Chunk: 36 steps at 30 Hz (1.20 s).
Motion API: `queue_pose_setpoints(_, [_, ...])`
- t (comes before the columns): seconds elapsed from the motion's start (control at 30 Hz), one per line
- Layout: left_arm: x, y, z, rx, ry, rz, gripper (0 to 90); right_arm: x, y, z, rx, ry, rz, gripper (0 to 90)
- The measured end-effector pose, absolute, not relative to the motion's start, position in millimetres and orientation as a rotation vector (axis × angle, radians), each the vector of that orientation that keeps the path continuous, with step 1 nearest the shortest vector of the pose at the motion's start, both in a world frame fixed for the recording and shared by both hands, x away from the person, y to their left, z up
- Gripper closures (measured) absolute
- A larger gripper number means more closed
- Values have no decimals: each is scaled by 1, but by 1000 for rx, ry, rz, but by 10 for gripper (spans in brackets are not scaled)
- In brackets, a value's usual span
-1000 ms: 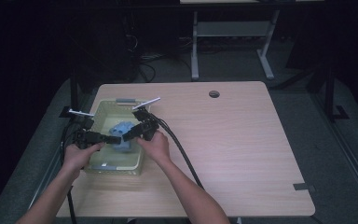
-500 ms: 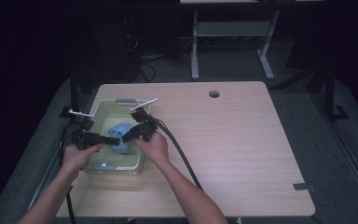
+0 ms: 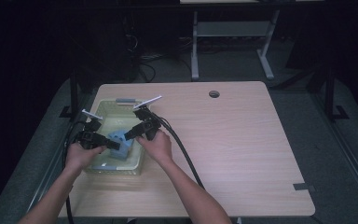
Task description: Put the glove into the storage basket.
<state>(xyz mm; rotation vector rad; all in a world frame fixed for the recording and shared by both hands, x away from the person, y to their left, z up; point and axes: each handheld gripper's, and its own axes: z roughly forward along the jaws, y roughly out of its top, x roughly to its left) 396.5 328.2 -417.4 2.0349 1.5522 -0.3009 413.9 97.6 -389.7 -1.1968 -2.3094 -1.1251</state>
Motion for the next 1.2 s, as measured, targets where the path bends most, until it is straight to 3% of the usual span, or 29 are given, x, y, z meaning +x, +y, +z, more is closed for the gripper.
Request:
queue_pose_setpoints(0.2, [396, 330, -415, 2045, 1599, -255, 593, 413, 93, -387, -1199, -2305, -1123, 682])
queue_pose_setpoints(0.3, [397, 335, -407, 2025, 1615, -222, 571, 412, 90, -386, -1198, -2302, -1133, 680])
queue_pose_setpoints(0.57, [400, 334, -390, 2072, 1596, -127, 690, 409, 84, -382, -1208, -2296, -1181, 679])
queue_pose_setpoints(0.93, [409, 313, -414, 2219, 1644, -129, 698, 408, 75, -379, -1201, -2285, -1202, 680])
queue_pose_setpoints(1.2, [406, 322, -404, 2134, 1626, -117, 635, 407, 69, -378, -1214, -2263, -1212, 671])
